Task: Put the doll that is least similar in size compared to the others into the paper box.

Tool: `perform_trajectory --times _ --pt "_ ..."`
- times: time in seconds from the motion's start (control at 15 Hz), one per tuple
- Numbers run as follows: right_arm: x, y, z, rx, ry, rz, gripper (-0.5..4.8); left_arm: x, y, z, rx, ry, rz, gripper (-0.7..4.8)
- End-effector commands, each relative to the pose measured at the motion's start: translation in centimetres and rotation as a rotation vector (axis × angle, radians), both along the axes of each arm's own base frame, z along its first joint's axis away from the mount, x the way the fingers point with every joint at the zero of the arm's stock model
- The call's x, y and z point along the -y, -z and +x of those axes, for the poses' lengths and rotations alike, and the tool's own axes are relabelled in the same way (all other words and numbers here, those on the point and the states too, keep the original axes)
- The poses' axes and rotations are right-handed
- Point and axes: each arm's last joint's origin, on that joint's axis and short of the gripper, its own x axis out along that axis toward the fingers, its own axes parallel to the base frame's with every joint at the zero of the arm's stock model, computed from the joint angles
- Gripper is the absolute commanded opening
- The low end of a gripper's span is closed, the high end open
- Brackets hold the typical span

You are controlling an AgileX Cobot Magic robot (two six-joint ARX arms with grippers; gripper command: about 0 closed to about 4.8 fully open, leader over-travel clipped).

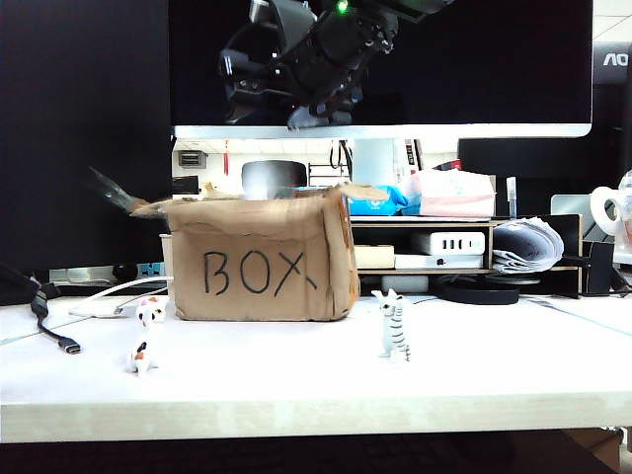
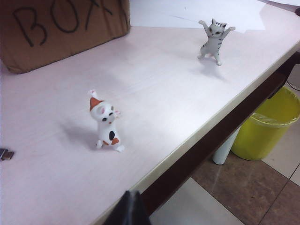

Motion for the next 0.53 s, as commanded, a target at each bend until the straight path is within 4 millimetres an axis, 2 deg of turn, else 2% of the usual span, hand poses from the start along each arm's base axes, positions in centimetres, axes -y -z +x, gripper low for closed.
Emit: perform_trajectory --times 0.07,0.33,0.4,0.47,0.53 --pt "0.0 -0.6 -0.1 0.023 -0.005 0.009 4.55 0.0 -0.2 0.0 0.014 0.002 -0.007 -0.05" --pt "0.0 -0.7 -0.2 0.026 -0.006 0.012 4.46 0.0 -0.2 0.0 0.014 0.002 -0.007 -0.05" --pt "0.1 -1.0 -0.3 0.031 -0.008 0.015 2.95 0.0 -0.2 0.0 0.014 0.002 -0.007 -0.05" --pt "0.3 -1.6 -0.6 0.031 -0.008 0.015 0.64 0.0 -0.2 0.0 0.014 0.002 -0.007 -0.05" --pt "0.6 -2.4 -1.2 0.026 -0.009 0.012 -0.03 0.0 -0.2 0.0 0.014 0.002 -0.007 -0.05"
